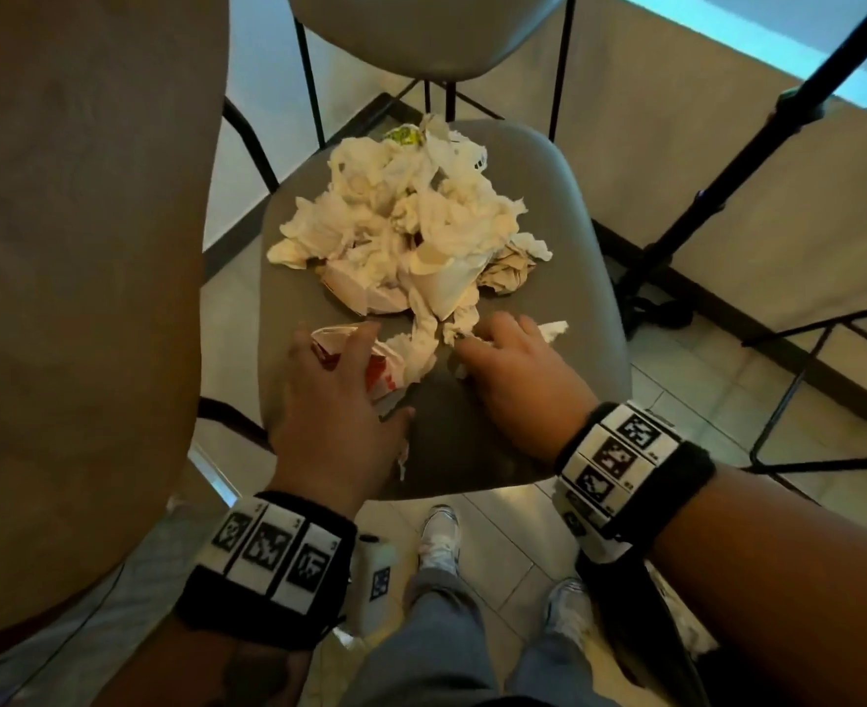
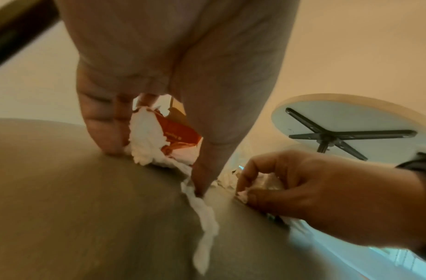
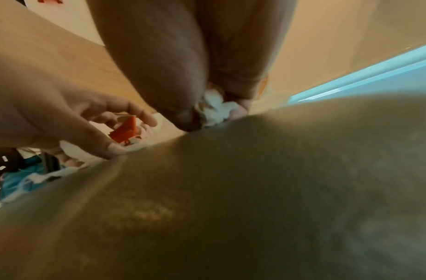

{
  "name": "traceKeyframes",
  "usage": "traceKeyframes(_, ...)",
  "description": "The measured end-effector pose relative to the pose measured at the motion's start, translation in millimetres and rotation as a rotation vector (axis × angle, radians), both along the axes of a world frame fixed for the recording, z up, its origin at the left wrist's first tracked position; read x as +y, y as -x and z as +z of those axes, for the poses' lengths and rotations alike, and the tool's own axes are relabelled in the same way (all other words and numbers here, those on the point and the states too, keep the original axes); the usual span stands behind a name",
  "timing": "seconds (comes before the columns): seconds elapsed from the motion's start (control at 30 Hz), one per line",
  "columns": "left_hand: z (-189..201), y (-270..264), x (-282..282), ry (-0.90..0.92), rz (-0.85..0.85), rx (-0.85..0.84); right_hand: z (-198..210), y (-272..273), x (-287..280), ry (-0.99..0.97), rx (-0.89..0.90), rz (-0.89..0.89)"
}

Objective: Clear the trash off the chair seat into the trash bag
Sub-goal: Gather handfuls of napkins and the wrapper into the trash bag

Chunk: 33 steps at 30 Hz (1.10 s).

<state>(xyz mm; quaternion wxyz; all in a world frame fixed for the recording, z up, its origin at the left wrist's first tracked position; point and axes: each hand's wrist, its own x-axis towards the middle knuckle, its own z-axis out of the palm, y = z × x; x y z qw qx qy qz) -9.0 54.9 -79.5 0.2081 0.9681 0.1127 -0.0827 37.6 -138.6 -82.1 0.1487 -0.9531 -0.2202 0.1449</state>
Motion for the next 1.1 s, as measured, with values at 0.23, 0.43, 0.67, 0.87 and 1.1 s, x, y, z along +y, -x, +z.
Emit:
traceKeyframes(0.23, 8, -3, 3, 0.138, 0.040, -0.083, 11, -2, -26, -0.312, 0.172, -0.323)
traceKeyframes(0.43, 48, 12, -17, 0.191, -0.067, -0.284, 37, 14, -73, -0.676, 0.204, -0.620)
traceKeyframes(0.67, 100, 12, -91, 0.322, -0.345, -0.301, 32, 77, -194, -0.975, 0.209, -0.925)
traceKeyframes(0.87, 75, 12, -219, 0.662, -0.660, -0.085, -8, 171, -303, -1.092, 0.153, -1.334)
traceKeyframes(1.1, -58, 50, -393, 0.721, -0.943, 0.195, -108, 278, -386, -1.059, 0.140, -1.748)
